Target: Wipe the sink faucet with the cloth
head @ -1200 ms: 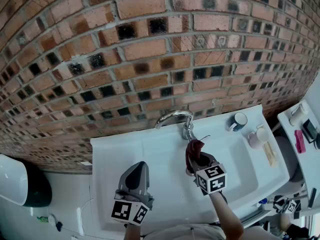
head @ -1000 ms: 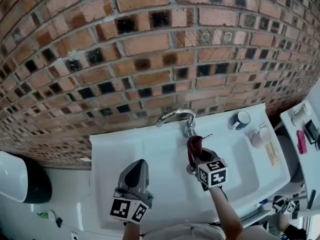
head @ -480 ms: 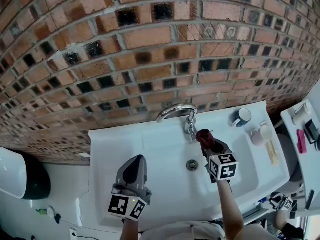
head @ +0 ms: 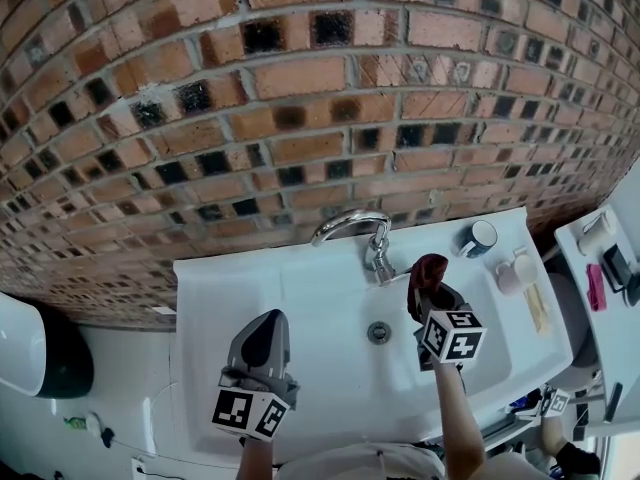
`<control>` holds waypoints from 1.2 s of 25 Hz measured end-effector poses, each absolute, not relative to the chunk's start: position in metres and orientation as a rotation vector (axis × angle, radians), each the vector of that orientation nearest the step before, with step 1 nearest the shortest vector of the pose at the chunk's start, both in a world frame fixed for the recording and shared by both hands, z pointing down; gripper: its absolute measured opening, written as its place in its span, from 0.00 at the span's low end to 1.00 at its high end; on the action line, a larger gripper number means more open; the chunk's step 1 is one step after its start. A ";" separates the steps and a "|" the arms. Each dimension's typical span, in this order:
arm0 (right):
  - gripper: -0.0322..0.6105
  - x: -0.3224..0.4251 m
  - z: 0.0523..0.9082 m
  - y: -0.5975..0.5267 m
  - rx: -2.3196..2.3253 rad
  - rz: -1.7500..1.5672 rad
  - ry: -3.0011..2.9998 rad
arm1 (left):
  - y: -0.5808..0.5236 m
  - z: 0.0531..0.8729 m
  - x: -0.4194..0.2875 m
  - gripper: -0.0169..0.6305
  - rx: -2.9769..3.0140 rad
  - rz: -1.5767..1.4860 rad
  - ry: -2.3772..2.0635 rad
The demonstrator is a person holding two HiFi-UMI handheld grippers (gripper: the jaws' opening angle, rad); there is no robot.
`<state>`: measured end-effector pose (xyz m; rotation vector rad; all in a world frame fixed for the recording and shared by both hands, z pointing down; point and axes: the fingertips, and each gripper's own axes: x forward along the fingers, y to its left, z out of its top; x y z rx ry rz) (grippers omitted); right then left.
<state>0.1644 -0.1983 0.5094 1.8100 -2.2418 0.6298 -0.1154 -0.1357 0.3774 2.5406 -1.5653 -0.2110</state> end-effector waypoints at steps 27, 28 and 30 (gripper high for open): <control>0.12 0.085 0.481 -0.253 1.617 0.627 -2.350 | -0.142 0.385 -0.123 0.03 2.518 -0.217 -1.565; 0.12 0.086 0.475 -0.255 1.628 0.622 -2.361 | -0.141 0.384 -0.123 0.03 2.520 -0.219 -1.565; 0.12 0.085 0.461 -0.256 1.638 0.595 -2.386 | -0.141 0.383 -0.125 0.03 2.517 -0.224 -1.573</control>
